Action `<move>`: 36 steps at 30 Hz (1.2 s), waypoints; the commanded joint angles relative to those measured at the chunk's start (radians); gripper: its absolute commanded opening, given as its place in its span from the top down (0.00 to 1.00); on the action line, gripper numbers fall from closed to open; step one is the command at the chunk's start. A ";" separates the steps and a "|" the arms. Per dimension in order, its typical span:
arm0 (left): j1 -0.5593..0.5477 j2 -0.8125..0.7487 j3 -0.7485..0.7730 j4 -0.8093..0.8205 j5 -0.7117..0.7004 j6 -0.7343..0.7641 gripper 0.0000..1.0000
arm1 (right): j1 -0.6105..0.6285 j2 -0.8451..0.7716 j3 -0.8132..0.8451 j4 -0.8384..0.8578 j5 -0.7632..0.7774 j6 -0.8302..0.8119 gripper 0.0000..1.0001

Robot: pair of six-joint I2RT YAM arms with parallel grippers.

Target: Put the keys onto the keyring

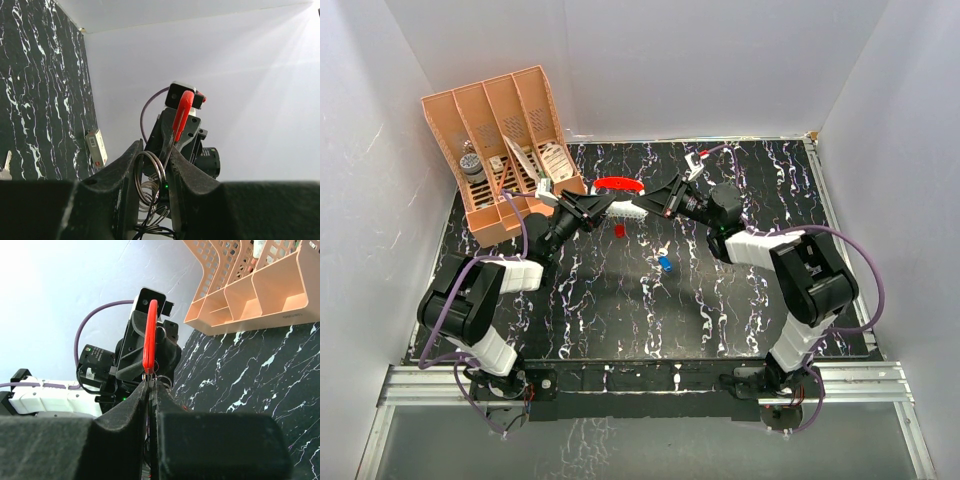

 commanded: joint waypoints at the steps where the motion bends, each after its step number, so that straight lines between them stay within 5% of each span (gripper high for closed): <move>1: -0.002 -0.012 0.026 0.064 0.030 0.007 0.98 | -0.016 0.003 0.015 0.175 -0.032 0.088 0.98; 11: -0.001 -0.004 0.025 0.069 0.049 0.020 0.91 | -0.050 0.123 0.047 0.376 -0.079 0.307 1.00; 17: -0.002 0.004 0.033 0.061 0.067 0.018 1.00 | -0.056 0.165 0.101 0.402 -0.105 0.371 1.00; 26: -0.001 0.000 0.033 0.061 0.078 0.017 1.00 | -0.064 0.180 0.159 0.343 -0.110 0.380 1.00; 31: -0.002 0.010 0.043 0.067 0.087 0.016 0.88 | -0.064 0.188 0.181 0.297 -0.109 0.370 1.00; 36: -0.002 0.029 0.050 0.089 0.092 0.010 0.88 | -0.064 0.197 0.205 0.267 -0.108 0.375 1.00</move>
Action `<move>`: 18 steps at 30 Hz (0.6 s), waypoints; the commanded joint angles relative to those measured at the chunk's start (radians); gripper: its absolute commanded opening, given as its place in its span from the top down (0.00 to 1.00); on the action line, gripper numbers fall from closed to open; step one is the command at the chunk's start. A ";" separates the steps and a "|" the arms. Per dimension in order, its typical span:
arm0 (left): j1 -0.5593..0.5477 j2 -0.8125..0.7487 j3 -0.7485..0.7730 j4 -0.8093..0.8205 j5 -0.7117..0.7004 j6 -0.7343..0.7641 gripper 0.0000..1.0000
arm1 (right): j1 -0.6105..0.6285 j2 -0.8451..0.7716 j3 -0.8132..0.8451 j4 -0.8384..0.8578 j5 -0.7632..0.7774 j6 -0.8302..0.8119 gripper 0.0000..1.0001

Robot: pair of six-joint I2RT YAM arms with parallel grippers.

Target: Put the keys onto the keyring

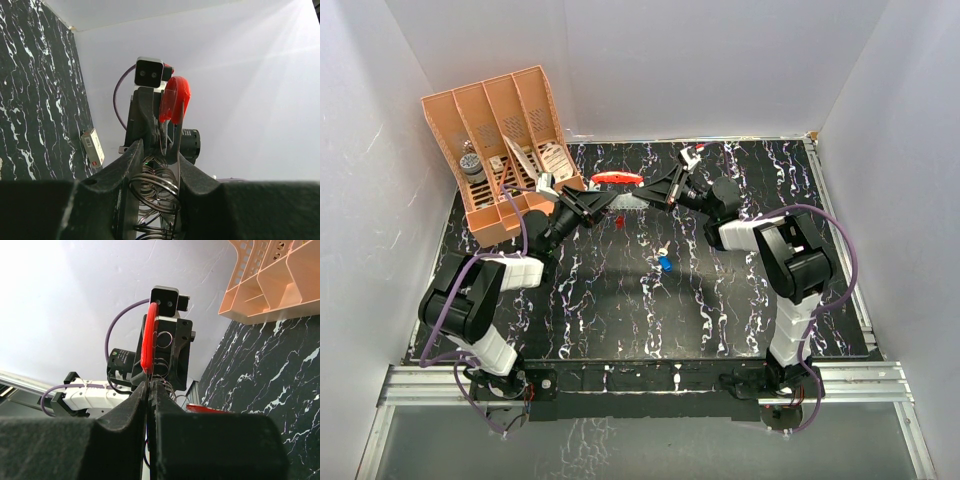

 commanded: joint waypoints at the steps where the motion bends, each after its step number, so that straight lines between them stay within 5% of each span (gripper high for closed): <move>1: -0.004 0.030 0.022 0.081 0.053 -0.004 0.88 | -0.005 0.000 0.083 0.043 0.041 0.025 1.00; 5: -0.004 0.042 0.023 0.100 0.060 -0.017 1.00 | -0.003 0.014 0.099 0.048 0.040 0.043 1.00; 18: -0.004 0.021 0.032 0.042 0.044 -0.116 1.00 | -0.026 0.025 0.116 0.079 0.038 0.016 0.77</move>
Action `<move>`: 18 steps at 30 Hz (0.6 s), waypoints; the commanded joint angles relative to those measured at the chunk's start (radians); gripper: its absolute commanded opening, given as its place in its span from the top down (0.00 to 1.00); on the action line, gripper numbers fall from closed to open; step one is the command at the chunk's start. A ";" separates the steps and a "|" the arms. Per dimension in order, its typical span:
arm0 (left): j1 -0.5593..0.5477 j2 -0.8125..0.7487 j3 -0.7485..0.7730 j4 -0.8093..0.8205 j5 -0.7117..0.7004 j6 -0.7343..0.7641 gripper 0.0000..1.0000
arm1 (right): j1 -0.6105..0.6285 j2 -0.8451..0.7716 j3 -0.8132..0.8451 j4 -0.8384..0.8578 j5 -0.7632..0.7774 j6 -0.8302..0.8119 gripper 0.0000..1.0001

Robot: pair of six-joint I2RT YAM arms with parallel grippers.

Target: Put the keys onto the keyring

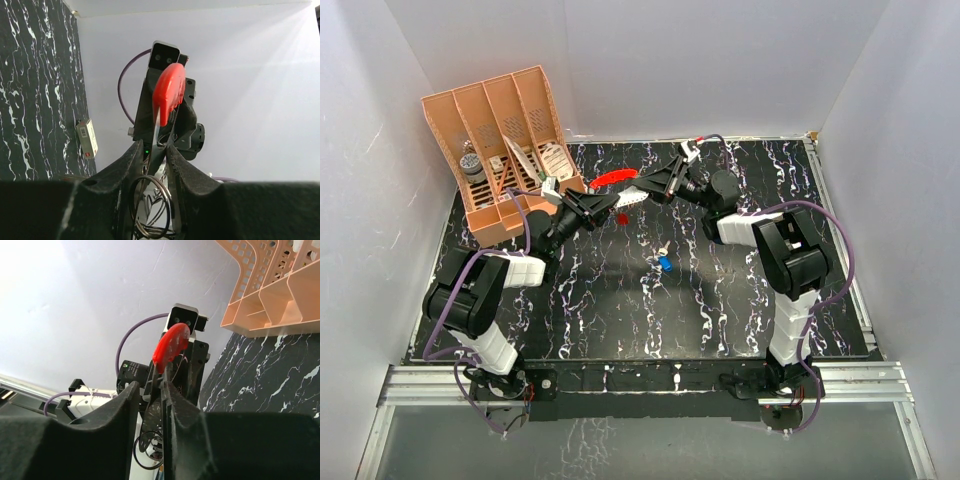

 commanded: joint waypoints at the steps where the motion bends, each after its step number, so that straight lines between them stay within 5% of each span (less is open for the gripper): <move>1: -0.006 -0.027 0.028 0.033 0.027 -0.043 1.00 | -0.024 -0.015 0.028 0.115 0.026 0.003 0.76; 18: 0.001 -0.065 0.043 -0.002 0.032 -0.051 1.00 | -0.103 -0.129 -0.082 -0.093 0.032 -0.221 0.71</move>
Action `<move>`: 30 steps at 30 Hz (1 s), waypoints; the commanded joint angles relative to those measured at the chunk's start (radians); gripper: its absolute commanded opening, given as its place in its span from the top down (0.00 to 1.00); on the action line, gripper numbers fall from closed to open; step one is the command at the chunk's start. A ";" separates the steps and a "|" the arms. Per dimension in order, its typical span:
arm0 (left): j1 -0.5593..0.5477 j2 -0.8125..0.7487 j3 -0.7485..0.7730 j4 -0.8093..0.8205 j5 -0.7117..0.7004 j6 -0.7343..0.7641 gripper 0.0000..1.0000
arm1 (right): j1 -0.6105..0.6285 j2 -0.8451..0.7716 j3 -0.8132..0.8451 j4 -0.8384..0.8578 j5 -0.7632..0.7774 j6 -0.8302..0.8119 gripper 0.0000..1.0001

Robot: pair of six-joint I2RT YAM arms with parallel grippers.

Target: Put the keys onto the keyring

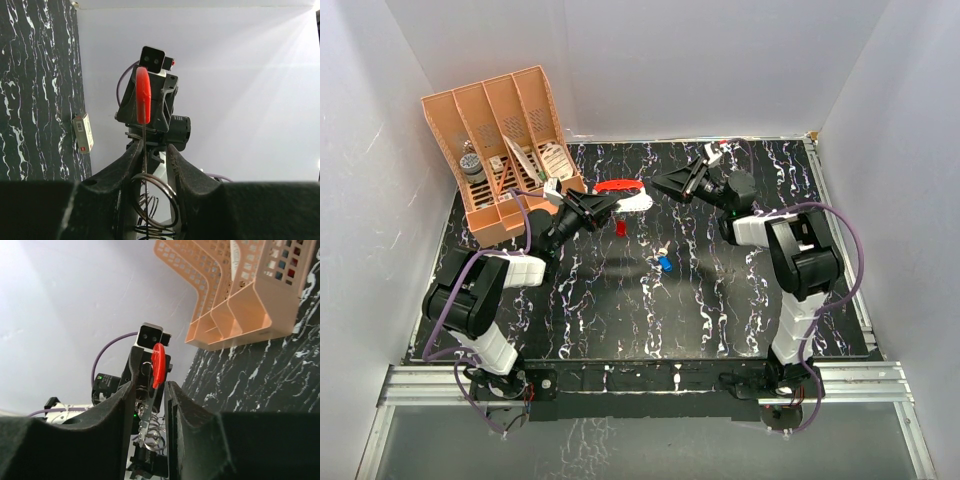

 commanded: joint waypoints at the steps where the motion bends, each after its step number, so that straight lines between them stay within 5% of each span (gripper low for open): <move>1: 0.004 -0.064 0.036 0.030 0.023 -0.006 1.00 | -0.004 -0.127 -0.018 -0.094 0.024 -0.161 0.71; 18: 0.008 -0.036 0.036 0.060 0.031 -0.002 1.00 | 0.015 -0.392 -0.059 -0.614 0.184 -0.609 0.68; 30: 0.009 -0.012 0.052 0.052 0.062 0.025 1.00 | 0.029 -0.403 -0.031 -0.690 0.165 -0.652 0.66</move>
